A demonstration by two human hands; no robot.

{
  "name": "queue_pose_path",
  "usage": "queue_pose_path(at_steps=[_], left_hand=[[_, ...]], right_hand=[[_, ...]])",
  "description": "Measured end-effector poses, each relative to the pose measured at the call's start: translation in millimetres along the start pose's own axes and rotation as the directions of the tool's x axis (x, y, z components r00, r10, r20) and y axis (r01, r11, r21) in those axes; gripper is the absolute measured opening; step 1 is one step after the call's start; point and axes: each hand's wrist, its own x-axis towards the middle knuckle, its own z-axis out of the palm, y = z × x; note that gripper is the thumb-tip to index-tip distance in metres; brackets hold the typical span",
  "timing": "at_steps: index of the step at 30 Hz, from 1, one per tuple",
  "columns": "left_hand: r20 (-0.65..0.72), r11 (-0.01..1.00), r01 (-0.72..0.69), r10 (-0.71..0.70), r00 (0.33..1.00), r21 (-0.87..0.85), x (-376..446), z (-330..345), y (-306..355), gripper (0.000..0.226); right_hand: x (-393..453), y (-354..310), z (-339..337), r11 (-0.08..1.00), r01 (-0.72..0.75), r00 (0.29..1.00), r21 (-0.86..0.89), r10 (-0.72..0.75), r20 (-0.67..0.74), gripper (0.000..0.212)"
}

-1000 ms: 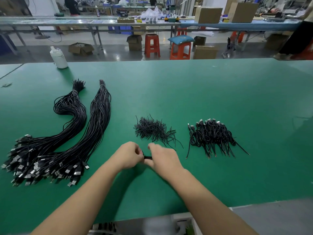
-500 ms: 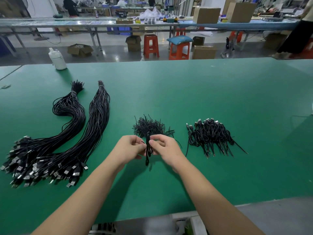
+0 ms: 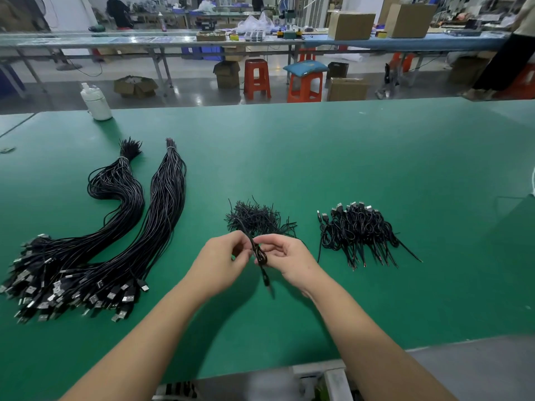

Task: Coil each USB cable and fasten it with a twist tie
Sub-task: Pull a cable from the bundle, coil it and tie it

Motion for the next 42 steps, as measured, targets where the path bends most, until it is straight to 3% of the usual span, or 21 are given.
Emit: queue_pose_path(at_steps=[6,8,12,17,21,23,26,29,33,37,39,42], left_hand=[[0.153,0.888,0.237,-0.191,0.97,-0.394,4.3,-3.4,5.3,0.01],[0.186,0.846,0.268,-0.204,0.961,-0.462,4.3,-3.1,7.0,0.01],[0.207,0.83,0.264,-0.183,0.961,-0.491,5.7,-3.8,8.0,0.011],[0.145,0.928,0.112,-0.064,0.987,-0.354,5.5,-3.8,5.4,0.013],[0.027,0.991,-0.085,0.088,0.996,-0.102,2.4,-1.3,4.4,0.016],[-0.013,0.978,-0.207,0.207,0.978,0.005,0.2,-0.3,5.5,0.013],[-0.01,0.897,-0.387,0.398,0.917,0.216,-1.9,2.9,7.9,0.005],[-0.002,0.827,-0.451,0.48,0.878,0.336,-2.8,8.1,8.5,0.002],[-0.079,0.956,-0.251,0.265,0.961,0.152,-0.8,7.6,5.7,0.005],[-0.083,0.996,-0.026,0.02,0.996,-0.082,4.9,3.0,3.4,0.015],[-0.039,0.99,0.031,-0.036,0.999,-0.136,6.4,1.7,2.4,0.017],[0.035,0.99,0.035,-0.03,0.999,-0.136,4.1,1.7,0.9,0.021]], right_hand=[[1.0,-0.1,-6.6,0.955,0.103,0.992,-0.277,-0.12,-0.044,0.029],[0.4,-2.2,-5.2,0.921,0.146,0.978,-0.362,-0.189,-0.086,0.027],[-4.2,-1.8,-4.3,0.922,0.199,0.965,-0.332,-0.243,-0.095,0.029],[0.5,4.8,-10.4,0.917,0.066,0.983,-0.394,-0.128,-0.134,0.019],[-0.7,0.8,-10.2,0.925,-0.015,0.989,-0.379,-0.041,-0.14,0.024],[-2.7,-0.5,-9.8,0.936,-0.015,0.994,-0.351,-0.023,-0.104,0.015],[-3.1,-2.3,-6.4,0.977,-0.036,0.992,-0.211,0.01,-0.122,0.033],[-2.2,-3.8,-2.6,0.987,-0.091,0.984,-0.132,0.069,-0.167,0.018],[-2.3,-9.8,-5.7,0.983,-0.135,0.985,0.122,0.147,-0.091,0.017],[-6.7,-10.6,-13.6,0.959,-0.114,0.991,0.259,0.092,0.097,0.022],[-8.0,-8.4,-13.1,0.979,-0.071,0.994,0.193,0.052,0.098,0.03],[-6.2,-4.9,-11.3,0.999,-0.005,0.999,-0.043,0.002,-0.049,0.021]])
